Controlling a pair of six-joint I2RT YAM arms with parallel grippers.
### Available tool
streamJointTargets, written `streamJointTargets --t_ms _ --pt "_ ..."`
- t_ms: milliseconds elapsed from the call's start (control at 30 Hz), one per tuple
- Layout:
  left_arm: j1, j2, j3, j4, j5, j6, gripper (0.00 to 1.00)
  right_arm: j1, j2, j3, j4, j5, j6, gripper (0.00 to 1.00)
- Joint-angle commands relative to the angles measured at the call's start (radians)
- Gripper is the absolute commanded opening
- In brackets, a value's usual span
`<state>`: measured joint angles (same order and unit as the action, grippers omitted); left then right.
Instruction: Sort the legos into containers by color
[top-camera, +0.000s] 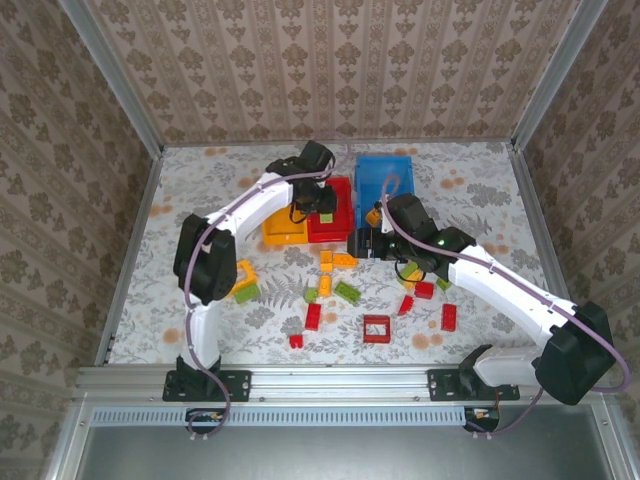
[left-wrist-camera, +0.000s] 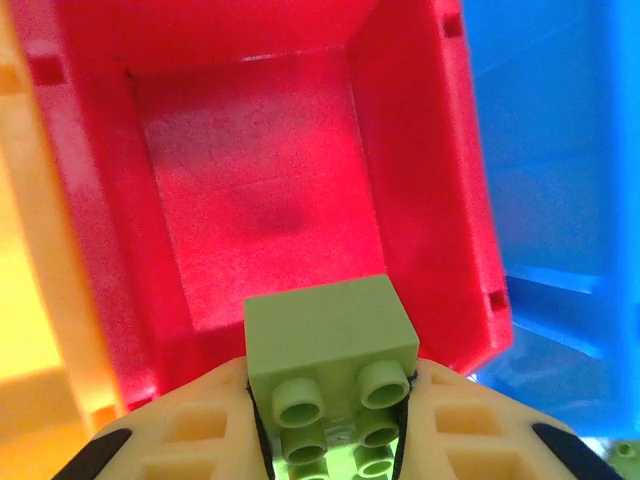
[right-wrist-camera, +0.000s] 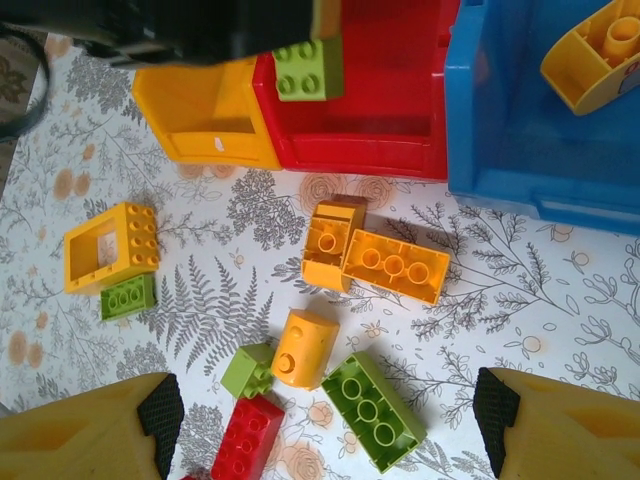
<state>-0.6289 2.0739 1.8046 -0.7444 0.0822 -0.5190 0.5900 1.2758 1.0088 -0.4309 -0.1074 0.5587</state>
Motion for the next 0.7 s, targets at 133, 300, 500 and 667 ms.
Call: streamJointTargets --t_ms 133,300,500,667 --pt "-0.036 0.094 0.104 -0.051 -0.004 -0.011 0.3 0.005 -0.056 -0.005 -0.017 0.041 -0.037 0.8" --pt "-0.041 0.105 0.137 -0.077 -0.009 -0.021 0.43 0.004 -0.062 -0.011 -0.026 0.041 -0.044 0.8" --pt "-0.041 0.051 0.151 -0.09 -0.006 -0.031 0.49 0.004 -0.081 -0.019 -0.057 0.063 -0.077 0.8" --pt "-0.041 -0.034 0.11 -0.1 -0.019 -0.057 0.49 0.005 -0.094 -0.018 -0.101 0.081 -0.093 0.8"
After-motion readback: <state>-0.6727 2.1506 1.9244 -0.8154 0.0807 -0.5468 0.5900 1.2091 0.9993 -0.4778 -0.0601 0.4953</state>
